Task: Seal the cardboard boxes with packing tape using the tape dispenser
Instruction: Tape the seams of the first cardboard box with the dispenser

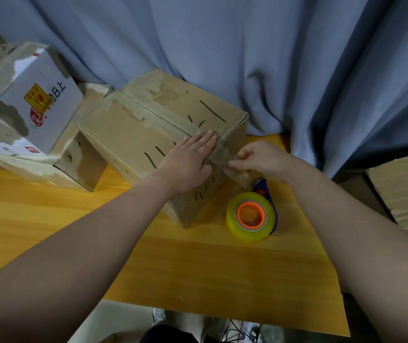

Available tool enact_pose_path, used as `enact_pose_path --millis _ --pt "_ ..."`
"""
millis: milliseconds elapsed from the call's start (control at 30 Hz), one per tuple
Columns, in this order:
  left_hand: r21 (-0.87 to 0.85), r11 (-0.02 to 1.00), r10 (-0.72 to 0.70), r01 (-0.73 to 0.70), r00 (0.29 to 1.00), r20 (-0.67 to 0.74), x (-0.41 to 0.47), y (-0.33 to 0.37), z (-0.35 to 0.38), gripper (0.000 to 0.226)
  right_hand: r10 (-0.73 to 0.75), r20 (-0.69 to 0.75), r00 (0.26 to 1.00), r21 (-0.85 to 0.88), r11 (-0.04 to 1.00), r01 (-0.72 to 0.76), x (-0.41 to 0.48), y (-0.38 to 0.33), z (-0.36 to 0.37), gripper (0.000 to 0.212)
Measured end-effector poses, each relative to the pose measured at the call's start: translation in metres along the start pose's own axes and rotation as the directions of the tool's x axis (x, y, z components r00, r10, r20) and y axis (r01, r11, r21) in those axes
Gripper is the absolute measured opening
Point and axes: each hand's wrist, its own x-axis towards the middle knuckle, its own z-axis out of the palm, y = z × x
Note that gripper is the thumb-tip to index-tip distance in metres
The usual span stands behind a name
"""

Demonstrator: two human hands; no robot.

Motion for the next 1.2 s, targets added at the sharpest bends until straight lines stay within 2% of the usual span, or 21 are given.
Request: enact_pose_path --millis 133,267,367,433,500,533,567,600,700,733,767,833,900,967,1067,1133,1200 --pt "-0.011 1.0 0.005 -0.005 1.0 -0.009 0.003 -0.004 0.001 0.061 0.019 -0.05 0.999 -0.001 1.0 -0.019 -0.003 0.013 0.01 0.039" --pt "0.01 1.0 0.023 -0.022 0.999 -0.038 0.001 -0.005 0.002 0.062 0.047 -0.17 0.984 0.065 0.997 -0.036 0.007 0.026 0.042 0.037" --pt "0.006 1.0 -0.01 0.01 0.998 -0.064 -0.003 -0.006 0.006 0.066 0.025 -0.225 0.974 0.152 0.988 0.009 0.02 0.028 0.062 0.034" --pt "0.001 0.998 -0.057 0.058 0.996 -0.07 -0.004 -0.007 0.007 0.068 0.008 -0.267 0.964 0.163 0.986 0.037 0.027 0.028 0.07 0.026" --pt "0.018 0.998 -0.06 0.061 0.997 -0.041 -0.002 -0.007 0.008 0.066 0.06 -0.317 0.947 0.217 0.976 0.01 0.029 0.035 0.077 0.02" --pt "0.011 0.998 -0.056 0.056 0.998 -0.03 -0.001 -0.007 0.007 0.064 0.12 -0.331 0.936 0.257 0.966 -0.032 0.027 0.04 0.08 0.034" --pt "-0.01 0.999 -0.048 0.048 0.999 -0.023 -0.002 -0.006 0.006 0.063 0.172 -0.35 0.921 0.286 0.956 -0.07 0.024 0.045 0.084 0.047" --pt "-0.05 0.998 -0.037 0.036 0.999 -0.018 -0.002 -0.005 0.004 0.061 0.193 -0.399 0.896 0.289 0.954 -0.076 0.02 0.048 0.088 0.048" --pt "-0.3 0.954 -0.011 -0.002 0.999 -0.042 -0.009 -0.009 -0.007 0.053 0.117 -0.586 0.802 0.367 0.92 0.134 0.003 0.026 0.09 0.026" --pt "-0.302 0.953 -0.008 -0.019 0.996 -0.089 -0.013 -0.011 -0.01 0.051 0.089 -0.58 0.81 0.41 0.891 0.197 -0.002 0.014 0.089 0.033" --pt "-0.233 0.972 -0.017 -0.017 0.989 -0.144 -0.017 -0.014 -0.01 0.05 0.056 -0.531 0.845 0.445 0.867 0.222 -0.006 0.0 0.092 0.048" --pt "-0.083 0.995 -0.061 0.048 0.983 -0.171 -0.028 -0.02 -0.006 0.05 0.038 -0.404 0.914 0.534 0.821 0.202 -0.006 -0.022 0.108 0.069" --pt "-0.059 0.993 -0.108 0.102 0.99 -0.094 -0.037 -0.021 0.001 0.051 0.118 -0.353 0.928 0.653 0.741 0.154 0.007 -0.032 0.127 0.08" --pt "-0.084 0.992 -0.101 0.097 0.994 -0.05 -0.038 -0.023 0.005 0.052 0.189 -0.343 0.92 0.701 0.704 0.116 0.029 -0.019 0.151 0.094" --pt "-0.085 0.992 -0.093 0.091 0.995 -0.026 -0.034 -0.026 0.004 0.052 0.339 -0.11 0.934 0.838 0.537 -0.096 0.059 0.031 0.183 0.119" --pt "-0.069 0.994 -0.086 0.085 0.996 -0.017 -0.033 -0.027 0.004 0.052 0.324 -0.083 0.943 0.841 0.53 -0.108 0.08 0.063 0.186 0.119" --pt "-0.066 0.994 -0.088 0.087 0.996 -0.015 -0.035 -0.026 0.004 0.051 0.321 -0.18 0.93 0.813 0.581 -0.044 0.103 0.074 0.171 0.119"
